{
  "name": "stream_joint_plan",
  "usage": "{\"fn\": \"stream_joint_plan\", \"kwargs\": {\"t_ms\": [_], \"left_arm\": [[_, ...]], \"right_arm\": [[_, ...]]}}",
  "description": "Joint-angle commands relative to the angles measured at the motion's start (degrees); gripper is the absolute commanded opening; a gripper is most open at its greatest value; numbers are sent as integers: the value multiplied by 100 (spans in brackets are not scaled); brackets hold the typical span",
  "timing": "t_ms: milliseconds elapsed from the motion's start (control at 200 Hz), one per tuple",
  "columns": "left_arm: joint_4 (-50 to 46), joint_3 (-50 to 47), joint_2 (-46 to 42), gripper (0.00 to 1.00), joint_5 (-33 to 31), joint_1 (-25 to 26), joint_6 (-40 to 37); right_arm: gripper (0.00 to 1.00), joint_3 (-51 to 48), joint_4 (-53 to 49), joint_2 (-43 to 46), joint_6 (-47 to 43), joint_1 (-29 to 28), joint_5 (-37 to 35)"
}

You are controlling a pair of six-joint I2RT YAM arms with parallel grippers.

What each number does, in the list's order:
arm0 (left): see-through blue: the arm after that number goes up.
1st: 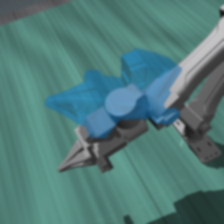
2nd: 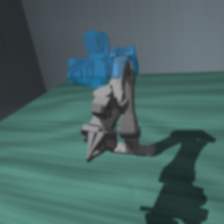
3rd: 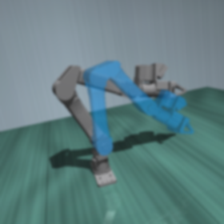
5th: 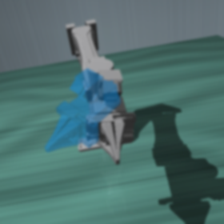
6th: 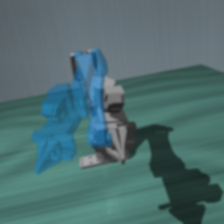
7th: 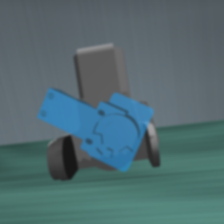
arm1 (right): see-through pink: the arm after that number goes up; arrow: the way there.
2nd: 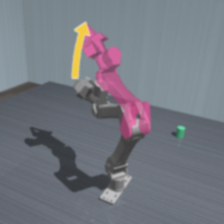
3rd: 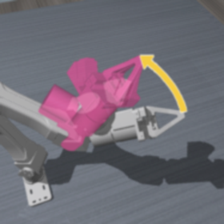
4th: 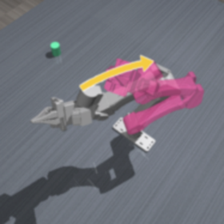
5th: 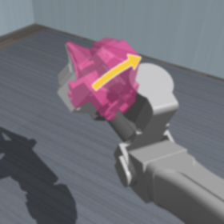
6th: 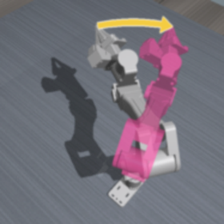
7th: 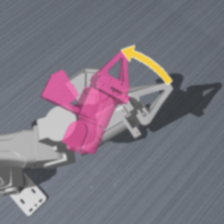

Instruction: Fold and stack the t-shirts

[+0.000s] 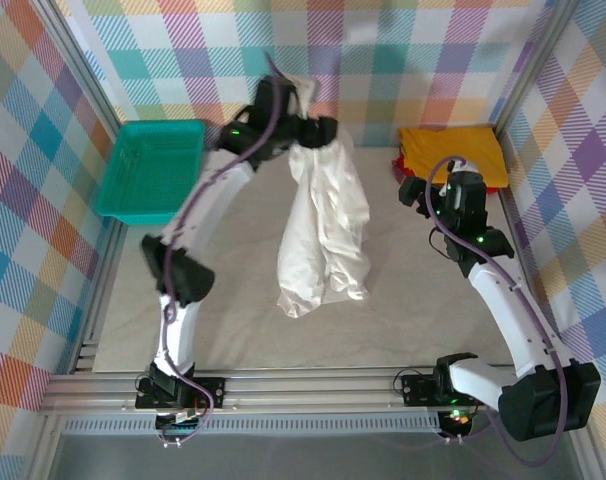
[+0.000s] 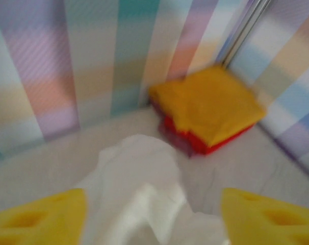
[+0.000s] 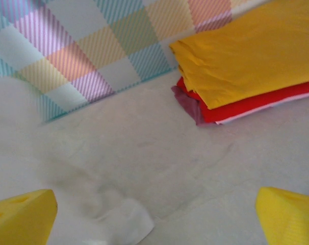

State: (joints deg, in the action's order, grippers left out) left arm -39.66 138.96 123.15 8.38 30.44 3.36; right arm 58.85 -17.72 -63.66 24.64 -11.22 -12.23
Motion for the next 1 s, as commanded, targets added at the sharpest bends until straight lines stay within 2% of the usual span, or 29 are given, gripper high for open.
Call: {"fn": "stream_joint_plan", "kwargs": {"t_ms": [0,90,145,200,285,380,565,650,720,780,885,980,995], "left_arm": [[-379,-483,-376,90,-214,74,530],[1265,-3185,-1768,90,-569,92,930],[1859,-4467,-2438,86,-800,85,1140],[2020,-5379,-2910,85,-874,86,1210],[2006,-6531,-3391,84,-776,94,1395],[2101,-7623,-3699,82,-515,215,1657],[2776,-8705,-3736,82,-530,1005,1943],[2917,-8888,-3453,83,-643,1078,2125],[3092,-9065,-3352,82,-737,1078,2144],[3279,-9265,-3320,78,-823,1077,2133],[3356,-9501,-3207,64,-1197,1074,2139],[3335,-9657,-3127,45,-1691,1018,2364],[3281,-9667,-3130,38,-1790,991,2440]], "right_arm": [[100,-78,-176,-74,-81,6,157],[100,-260,149,-180,-382,6,1169],[100,-284,237,-418,-470,-2,1723],[99,-162,89,-786,-534,-11,2061],[97,114,-394,-1454,-531,-16,2182],[87,255,-676,-2050,-556,-33,2340],[88,388,-890,-2823,-530,-87,1961],[91,698,-1157,-3174,-178,-49,1214],[93,733,-937,-3298,68,16,918],[93,983,-988,-3618,194,97,944],[87,1573,-1284,-4277,237,142,948],[70,1762,-1216,-4604,268,207,915],[67,1777,-1188,-4649,264,225,915]]}}
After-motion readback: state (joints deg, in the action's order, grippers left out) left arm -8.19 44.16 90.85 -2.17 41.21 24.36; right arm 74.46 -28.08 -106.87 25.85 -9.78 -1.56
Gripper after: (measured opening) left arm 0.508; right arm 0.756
